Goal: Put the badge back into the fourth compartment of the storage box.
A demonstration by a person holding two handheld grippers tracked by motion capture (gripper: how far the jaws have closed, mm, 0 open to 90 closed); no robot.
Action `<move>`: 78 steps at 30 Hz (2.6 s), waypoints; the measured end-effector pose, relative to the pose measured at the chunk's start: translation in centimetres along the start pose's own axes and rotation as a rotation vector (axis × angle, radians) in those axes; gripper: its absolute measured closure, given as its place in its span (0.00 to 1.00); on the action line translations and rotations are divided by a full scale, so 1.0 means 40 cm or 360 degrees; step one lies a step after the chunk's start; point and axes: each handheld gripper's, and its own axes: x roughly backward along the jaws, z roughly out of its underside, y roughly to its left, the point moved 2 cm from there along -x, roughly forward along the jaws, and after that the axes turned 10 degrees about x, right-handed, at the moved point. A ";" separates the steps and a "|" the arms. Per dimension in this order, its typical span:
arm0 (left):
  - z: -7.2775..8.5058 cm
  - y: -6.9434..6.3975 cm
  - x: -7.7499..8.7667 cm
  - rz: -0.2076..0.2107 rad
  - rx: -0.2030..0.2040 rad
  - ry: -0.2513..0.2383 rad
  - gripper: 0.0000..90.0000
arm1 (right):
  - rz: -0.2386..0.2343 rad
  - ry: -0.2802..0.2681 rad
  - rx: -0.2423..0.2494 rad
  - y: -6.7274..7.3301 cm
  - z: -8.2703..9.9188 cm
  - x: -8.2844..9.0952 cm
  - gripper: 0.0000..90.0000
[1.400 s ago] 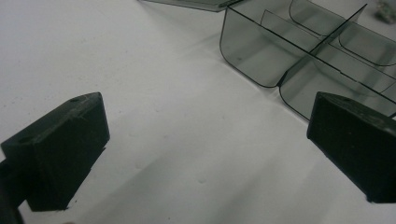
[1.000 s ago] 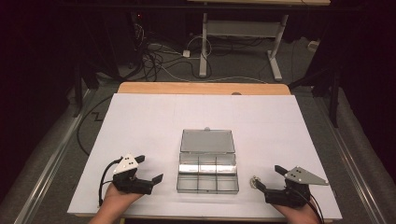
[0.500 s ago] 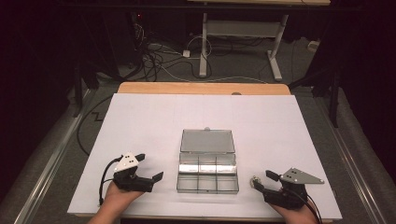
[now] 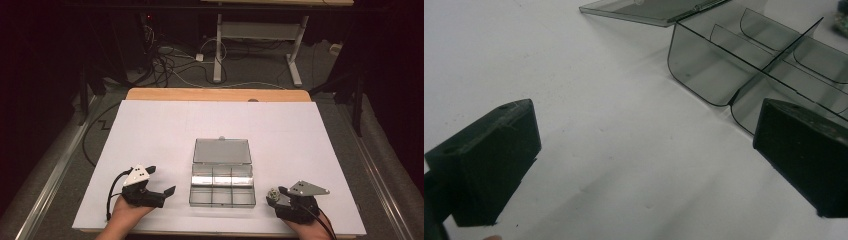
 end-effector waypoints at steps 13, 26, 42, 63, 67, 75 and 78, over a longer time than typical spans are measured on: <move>-0.002 0.008 -0.006 0.0020 0.0020 0.0002 0.00 | 0.0083 0.0037 0.0042 0.006 -0.008 -0.021 0.45; 0.003 -0.009 0.004 -0.0007 -0.0019 0.0008 0.00 | 0.0105 0.0041 0.0059 0.015 -0.009 -0.025 0.49; 0.002 -0.005 -0.006 -0.0010 -0.0017 0.0023 0.00 | 0.0080 0.0014 0.0097 0.018 -0.009 -0.026 0.63; 0.003 -0.004 -0.006 -0.0009 -0.0016 0.0028 0.00 | 0.0039 -0.0076 0.0036 0.001 -0.010 -0.011 0.81; 0.003 -0.004 -0.006 -0.0010 -0.0015 0.0026 0.00 | 0.0015 -0.0088 0.0026 0.000 -0.010 -0.008 0.82; 0.003 -0.004 -0.006 -0.0009 -0.0016 0.0025 0.00 | -0.0088 -0.0179 0.0026 0.013 -0.025 0.011 0.97; 0.003 -0.004 -0.006 -0.0009 -0.0016 0.0025 0.00 | -0.0132 -0.0187 0.0027 0.017 -0.027 0.009 0.98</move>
